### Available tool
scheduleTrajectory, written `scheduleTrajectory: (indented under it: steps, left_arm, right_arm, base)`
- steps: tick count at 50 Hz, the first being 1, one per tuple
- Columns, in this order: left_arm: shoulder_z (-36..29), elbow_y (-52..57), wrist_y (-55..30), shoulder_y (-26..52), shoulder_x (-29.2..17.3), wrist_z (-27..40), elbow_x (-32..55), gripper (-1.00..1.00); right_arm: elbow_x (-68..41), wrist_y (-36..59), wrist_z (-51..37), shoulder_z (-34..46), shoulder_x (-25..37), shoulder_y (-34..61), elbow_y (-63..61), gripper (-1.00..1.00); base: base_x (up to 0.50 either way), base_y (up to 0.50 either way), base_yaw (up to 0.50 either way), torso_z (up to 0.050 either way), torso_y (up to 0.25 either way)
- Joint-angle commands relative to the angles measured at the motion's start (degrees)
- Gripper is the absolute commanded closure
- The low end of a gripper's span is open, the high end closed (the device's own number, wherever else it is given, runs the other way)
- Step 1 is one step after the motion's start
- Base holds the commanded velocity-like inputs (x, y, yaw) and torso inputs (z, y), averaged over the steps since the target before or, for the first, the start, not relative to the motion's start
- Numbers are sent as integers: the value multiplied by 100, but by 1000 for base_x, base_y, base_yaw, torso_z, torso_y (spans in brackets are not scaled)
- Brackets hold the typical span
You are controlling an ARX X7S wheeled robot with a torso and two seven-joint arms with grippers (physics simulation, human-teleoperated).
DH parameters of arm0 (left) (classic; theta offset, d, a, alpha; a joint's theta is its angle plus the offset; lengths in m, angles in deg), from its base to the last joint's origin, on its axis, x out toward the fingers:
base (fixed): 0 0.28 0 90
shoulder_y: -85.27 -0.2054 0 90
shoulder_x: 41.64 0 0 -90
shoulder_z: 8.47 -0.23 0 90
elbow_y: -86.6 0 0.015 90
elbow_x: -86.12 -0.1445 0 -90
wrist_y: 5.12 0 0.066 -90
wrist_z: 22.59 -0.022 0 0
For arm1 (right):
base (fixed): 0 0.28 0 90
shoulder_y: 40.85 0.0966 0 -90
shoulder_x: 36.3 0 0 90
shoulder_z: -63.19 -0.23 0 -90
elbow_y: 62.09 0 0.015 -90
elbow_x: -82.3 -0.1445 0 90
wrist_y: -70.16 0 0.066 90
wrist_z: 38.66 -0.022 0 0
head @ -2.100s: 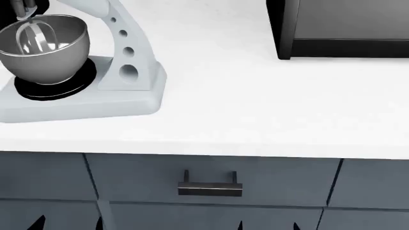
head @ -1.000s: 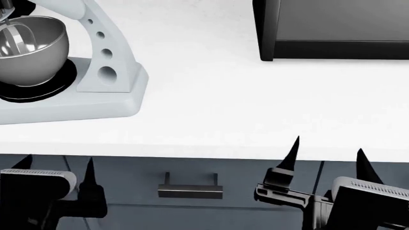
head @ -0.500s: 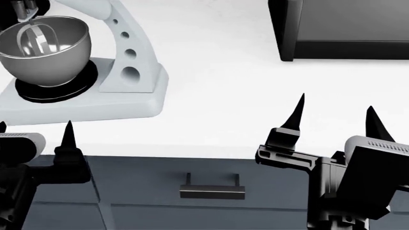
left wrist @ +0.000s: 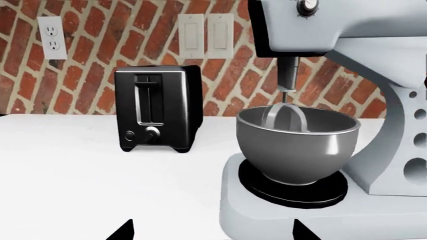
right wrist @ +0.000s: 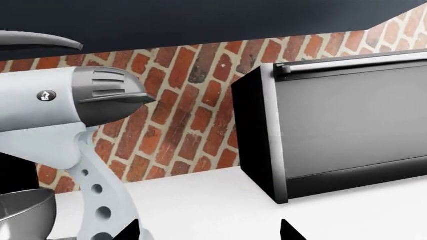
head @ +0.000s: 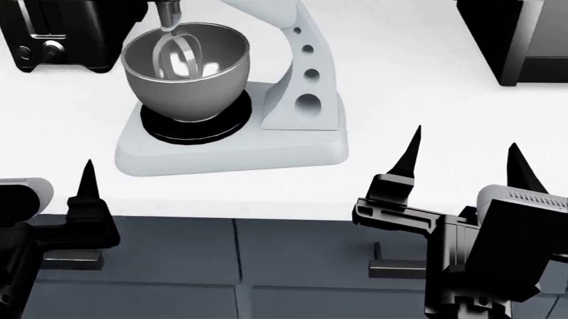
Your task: Open the stand mixer head.
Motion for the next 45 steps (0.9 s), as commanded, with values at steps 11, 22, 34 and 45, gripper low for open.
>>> scheduleTrajectory:
  steps: [11,22,34,45]
  left_arm:
    - [194,159,195,-120,46,-7,122,-100]
    - [122,86,244,-74,28,47,153,-100]
    - [106,90,275,-76,-1,101,217,-100]
    - [95,118,276,-77,-35,147,277,-100]
  right_arm:
    - [-78,167,123,-63,-92,18,-41,-100]
    - [-44,42,123,58,-32,-42,-67,-100]
    - [-97,5,107,105,35,-36,-24,-100]
    - [-100,63,13,168,90,-37,-90,-100]
  base:
    - [0,182,0,0,0]
    - [0,0,0,0,0]
    - [300,0,0,0,0]
    - [489,0,0,0,0]
